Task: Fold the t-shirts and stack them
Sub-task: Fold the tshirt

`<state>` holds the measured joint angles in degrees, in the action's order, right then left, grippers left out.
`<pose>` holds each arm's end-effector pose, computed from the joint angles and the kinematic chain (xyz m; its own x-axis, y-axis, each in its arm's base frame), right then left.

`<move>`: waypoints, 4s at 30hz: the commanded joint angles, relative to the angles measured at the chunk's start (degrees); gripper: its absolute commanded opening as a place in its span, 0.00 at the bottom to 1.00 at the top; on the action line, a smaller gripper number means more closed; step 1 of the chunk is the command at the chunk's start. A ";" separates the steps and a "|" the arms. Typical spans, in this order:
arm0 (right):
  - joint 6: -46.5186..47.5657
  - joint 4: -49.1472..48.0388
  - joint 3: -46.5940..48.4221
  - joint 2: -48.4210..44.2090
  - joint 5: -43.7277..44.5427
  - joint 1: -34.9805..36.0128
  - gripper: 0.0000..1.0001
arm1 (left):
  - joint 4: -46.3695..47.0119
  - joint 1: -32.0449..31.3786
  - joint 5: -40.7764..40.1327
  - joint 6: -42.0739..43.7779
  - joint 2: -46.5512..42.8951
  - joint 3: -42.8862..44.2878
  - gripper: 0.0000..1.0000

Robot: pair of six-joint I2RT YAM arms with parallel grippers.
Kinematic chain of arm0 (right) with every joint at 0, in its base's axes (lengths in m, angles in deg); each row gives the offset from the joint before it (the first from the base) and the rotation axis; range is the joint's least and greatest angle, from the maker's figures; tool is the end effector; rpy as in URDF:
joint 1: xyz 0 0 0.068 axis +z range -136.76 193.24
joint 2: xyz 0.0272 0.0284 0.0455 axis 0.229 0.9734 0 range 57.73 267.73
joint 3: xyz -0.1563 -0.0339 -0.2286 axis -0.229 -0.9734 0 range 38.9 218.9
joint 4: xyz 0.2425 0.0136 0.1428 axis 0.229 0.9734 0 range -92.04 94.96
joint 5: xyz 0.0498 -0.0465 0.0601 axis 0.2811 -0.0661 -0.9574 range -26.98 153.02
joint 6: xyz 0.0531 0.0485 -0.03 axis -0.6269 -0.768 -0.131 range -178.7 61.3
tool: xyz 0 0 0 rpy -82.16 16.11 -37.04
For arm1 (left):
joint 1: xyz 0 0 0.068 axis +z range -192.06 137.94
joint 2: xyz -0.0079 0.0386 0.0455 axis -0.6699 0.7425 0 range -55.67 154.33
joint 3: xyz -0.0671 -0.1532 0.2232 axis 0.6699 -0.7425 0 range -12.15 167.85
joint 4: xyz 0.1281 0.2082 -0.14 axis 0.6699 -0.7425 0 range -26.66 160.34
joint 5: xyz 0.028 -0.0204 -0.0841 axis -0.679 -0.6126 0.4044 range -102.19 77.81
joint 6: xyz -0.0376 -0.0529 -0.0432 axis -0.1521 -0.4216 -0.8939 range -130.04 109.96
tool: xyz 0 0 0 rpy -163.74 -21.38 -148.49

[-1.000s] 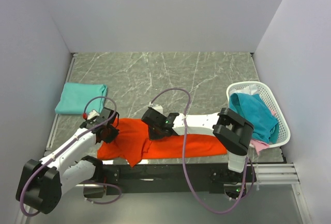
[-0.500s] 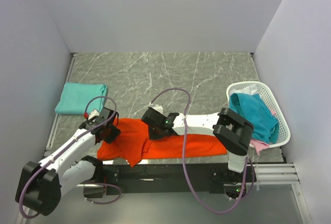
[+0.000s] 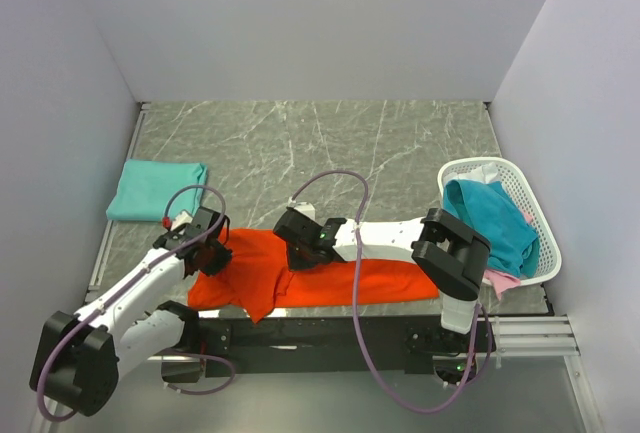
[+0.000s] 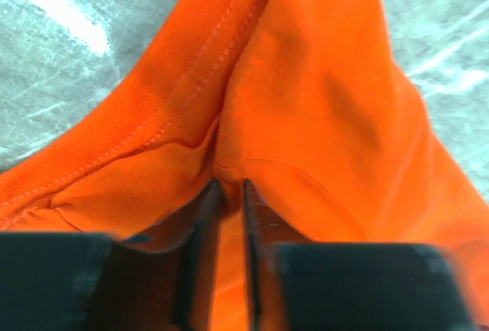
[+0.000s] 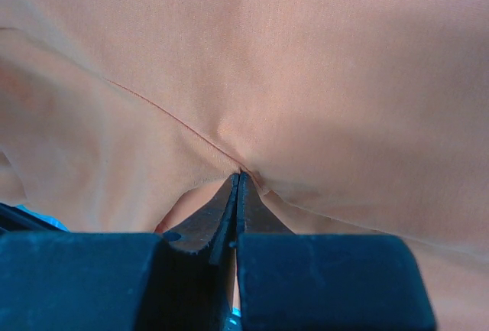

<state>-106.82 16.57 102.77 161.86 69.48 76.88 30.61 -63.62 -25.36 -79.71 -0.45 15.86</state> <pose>0.1846 0.3557 0.1292 -0.8974 -0.1448 -0.4167 -0.2941 0.9004 0.3205 0.1774 -0.0538 0.1392 -0.5550 -0.7624 -0.3327 -0.7069 0.6431 -0.2945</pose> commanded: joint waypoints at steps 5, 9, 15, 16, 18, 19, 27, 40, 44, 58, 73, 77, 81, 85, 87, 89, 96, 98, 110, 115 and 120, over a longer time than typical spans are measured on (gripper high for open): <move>0.57 0.73 2.74 0.71 1.89 0.17 0.02 | 2.02 -0.06 -0.80 0.24 1.29 0.20 0.01; 0.83 1.60 3.88 0.98 2.59 0.17 0.00 | 1.49 -0.06 -2.38 0.06 -1.42 0.90 0.01; 0.83 3.27 3.71 -1.12 4.96 0.17 0.00 | 0.26 0.03 -5.11 0.41 -4.07 2.84 0.01; 0.83 3.88 3.62 -1.39 5.32 0.09 0.00 | 0.18 0.03 -5.37 0.41 -3.98 3.01 0.01; 0.75 4.24 3.54 -1.66 5.67 0.09 0.00 | 0.17 0.12 -6.08 0.76 -3.63 3.80 0.01; 0.75 4.59 3.54 -1.66 5.67 0.08 0.00 | 0.00 0.12 -6.43 0.76 -3.37 4.07 0.01; 1.27 5.56 4.68 -1.22 5.93 0.17 0.00 | 1.58 0.64 -8.27 2.34 1.54 7.05 0.01; 2.86 5.91 3.18 -2.18 4.26 0.08 0.00 | 4.48 3.19 -10.03 6.03 9.46 10.31 0.01; 3.12 6.26 3.18 -2.10 4.79 0.08 0.00 | 4.13 3.54 -10.48 7.44 11.39 11.10 0.03; 2.94 9.33 2.66 -7.27 6.46 0.08 0.05 | -3.34 4.25 -10.92 2.96 5.53 12.95 0.87; 7.07 1.69 -0.95 -12.39 -7.77 1.57 0.47 | 10.00 2.93 11.84 5.33 -5.48 -2.86 0.99; 5.85 1.26 1.07 -7.56 -8.12 3.34 0.47 | 15.37 2.67 14.05 5.25 -4.16 -6.47 0.99; 4.44 0.20 1.77 -4.39 -8.31 3.69 0.47 | 14.50 2.58 11.69 5.07 -3.37 -6.74 0.99; 3.74 -0.41 2.83 -1.40 -8.39 3.86 0.47 | 13.54 2.58 10.27 4.81 -3.45 -6.65 1.00; 3.38 -1.03 2.83 -0.34 -8.65 3.86 0.47 | 12.57 2.58 9.83 4.63 -3.89 -6.39 1.00; 2.86 -2.00 2.92 0.19 -8.48 3.86 0.46 | 12.04 2.58 9.04 4.63 -4.51 -6.04 0.99; 1.63 -2.62 3.62 1.77 -8.05 3.69 0.32 | 9.40 2.58 6.93 4.19 -5.56 -5.42 0.99; 1.01 -0.78 3.54 1.42 -6.55 3.78 0.17 | 9.31 2.58 6.67 4.10 -5.48 -5.42 0.99; 0.04 5.82 1.52 -2.09 2.15 3.51 0.00 | 7.91 2.58 4.82 4.45 -4.33 -4.19 0.99; 0.31 6.44 1.60 -2.19 2.24 3.60 0.07 | 6.95 2.58 4.38 4.54 -4.60 -3.75 0.99; 0.13 10.82 3.01 -3.41 4.34 3.51 0.41 | 2.73 2.58 1.05 2.88 -5.65 -2.09 0.99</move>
<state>-106.45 22.71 103.95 162.08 70.05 80.48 38.52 -61.02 -20.00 -75.84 -5.28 11.58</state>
